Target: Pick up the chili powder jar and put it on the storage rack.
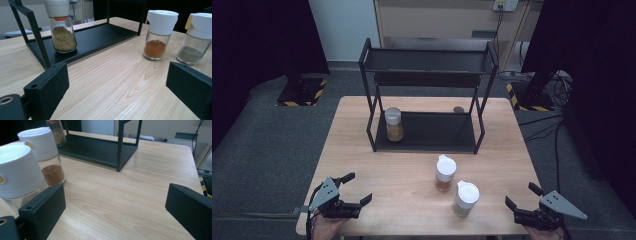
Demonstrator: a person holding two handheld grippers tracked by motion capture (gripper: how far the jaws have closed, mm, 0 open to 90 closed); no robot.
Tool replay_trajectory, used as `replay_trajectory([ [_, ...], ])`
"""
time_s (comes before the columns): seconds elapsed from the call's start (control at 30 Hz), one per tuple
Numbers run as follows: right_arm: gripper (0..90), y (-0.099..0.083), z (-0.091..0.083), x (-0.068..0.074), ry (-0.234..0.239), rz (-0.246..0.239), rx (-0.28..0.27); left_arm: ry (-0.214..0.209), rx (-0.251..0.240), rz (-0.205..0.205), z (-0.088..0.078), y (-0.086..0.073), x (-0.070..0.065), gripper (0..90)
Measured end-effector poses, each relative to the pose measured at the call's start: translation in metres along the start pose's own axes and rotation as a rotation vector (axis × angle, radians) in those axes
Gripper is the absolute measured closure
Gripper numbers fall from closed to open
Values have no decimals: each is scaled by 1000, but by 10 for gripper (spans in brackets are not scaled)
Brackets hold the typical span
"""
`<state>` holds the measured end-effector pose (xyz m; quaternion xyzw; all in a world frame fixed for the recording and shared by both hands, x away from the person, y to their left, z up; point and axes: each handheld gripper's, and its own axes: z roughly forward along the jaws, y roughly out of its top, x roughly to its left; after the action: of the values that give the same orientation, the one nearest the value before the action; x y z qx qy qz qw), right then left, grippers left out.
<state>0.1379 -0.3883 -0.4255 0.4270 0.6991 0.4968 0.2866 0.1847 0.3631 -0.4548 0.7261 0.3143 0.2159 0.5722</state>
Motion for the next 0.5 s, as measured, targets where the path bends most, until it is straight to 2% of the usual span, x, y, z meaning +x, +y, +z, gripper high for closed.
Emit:
replay_trajectory([
  [0.13,34,4,2,2,-1,-2,17,-2,0,-2,0,0,0,37],
  [0.33,36,8,3,-1,2,30,29,-2,-7,-11,-1,-1,2,36],
  [0.5,36,13,5,1,-9,22,43,-6,-1,-14,-1,-1,3,36],
])
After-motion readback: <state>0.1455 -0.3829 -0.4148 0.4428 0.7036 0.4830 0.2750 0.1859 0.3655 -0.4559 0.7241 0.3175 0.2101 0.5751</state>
